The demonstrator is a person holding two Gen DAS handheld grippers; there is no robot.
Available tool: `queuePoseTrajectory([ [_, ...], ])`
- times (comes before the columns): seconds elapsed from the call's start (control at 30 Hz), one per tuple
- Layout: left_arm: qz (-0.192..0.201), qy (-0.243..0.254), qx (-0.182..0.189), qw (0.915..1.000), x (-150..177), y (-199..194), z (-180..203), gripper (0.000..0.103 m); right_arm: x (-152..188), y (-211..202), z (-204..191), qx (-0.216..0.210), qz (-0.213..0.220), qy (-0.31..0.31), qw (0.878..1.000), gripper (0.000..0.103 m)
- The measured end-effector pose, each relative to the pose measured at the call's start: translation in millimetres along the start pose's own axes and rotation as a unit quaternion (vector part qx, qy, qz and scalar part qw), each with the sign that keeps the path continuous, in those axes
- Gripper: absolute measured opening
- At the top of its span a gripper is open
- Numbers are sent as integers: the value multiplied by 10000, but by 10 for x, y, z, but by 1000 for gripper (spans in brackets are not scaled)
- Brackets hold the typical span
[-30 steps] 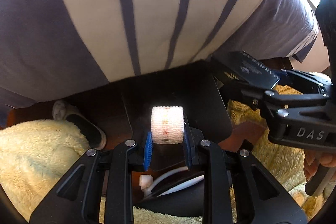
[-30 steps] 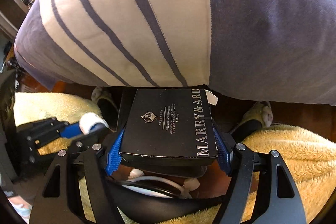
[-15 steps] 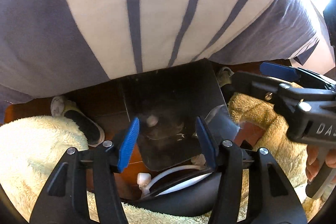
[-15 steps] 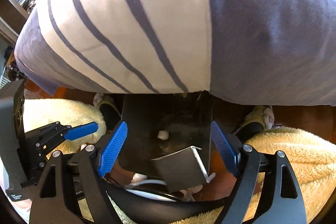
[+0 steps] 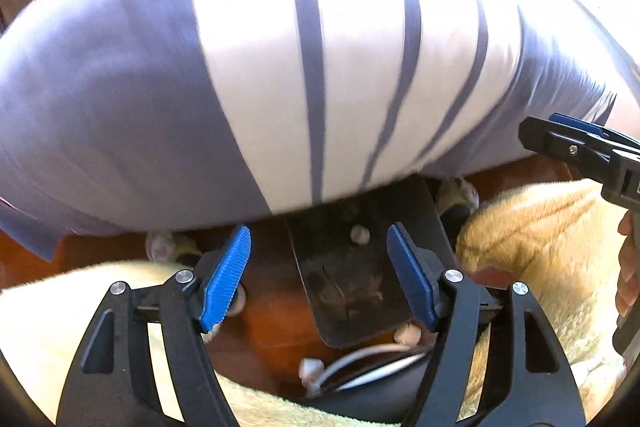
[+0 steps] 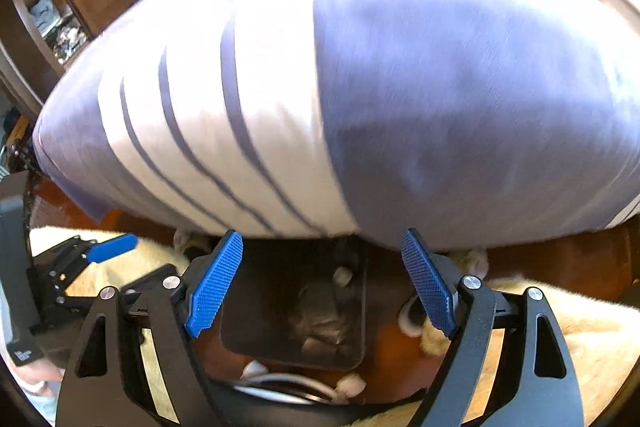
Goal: Collect trash
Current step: 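Grasp the black thread spool with the left tool while the right tool grasps the blue wet-wipes pack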
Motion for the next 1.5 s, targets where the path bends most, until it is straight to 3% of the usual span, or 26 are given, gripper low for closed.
queuePoseTrajectory([
  [0.2,572,170,-136,9981,-481,-338,11,72,-527,-288,236,290,547,-28,9981,82],
  [0.4,840,292,-118,9960,-920,-434,137,72,-1032,-348,464,526,882,28,9947,82],
  [0.83,1083,-1,63,9941,-1983,-228,316,72,-1849,38,680,689,926,122,9932,82],
  [1.13,1013,-110,-24,9948,-2357,34,294,70,-2378,446,711,776,827,20,9935,82],
  [1.43,889,-174,-59,9959,-2444,199,203,52,-2599,851,719,875,545,-101,9946,82],
  [1.5,891,-170,-84,9958,-2455,200,179,42,-2627,878,722,910,537,-112,9943,79],
])
Point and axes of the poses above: each gripper's, at about its wrist camera, not at the fingertips, and y roughly the way its jaws point, z to its right, x to its underside, the point moved 10 cm from there along y, roughly the way its jaws point, and after that the axes turned 1 degree about -x, right-handed, at the moved point
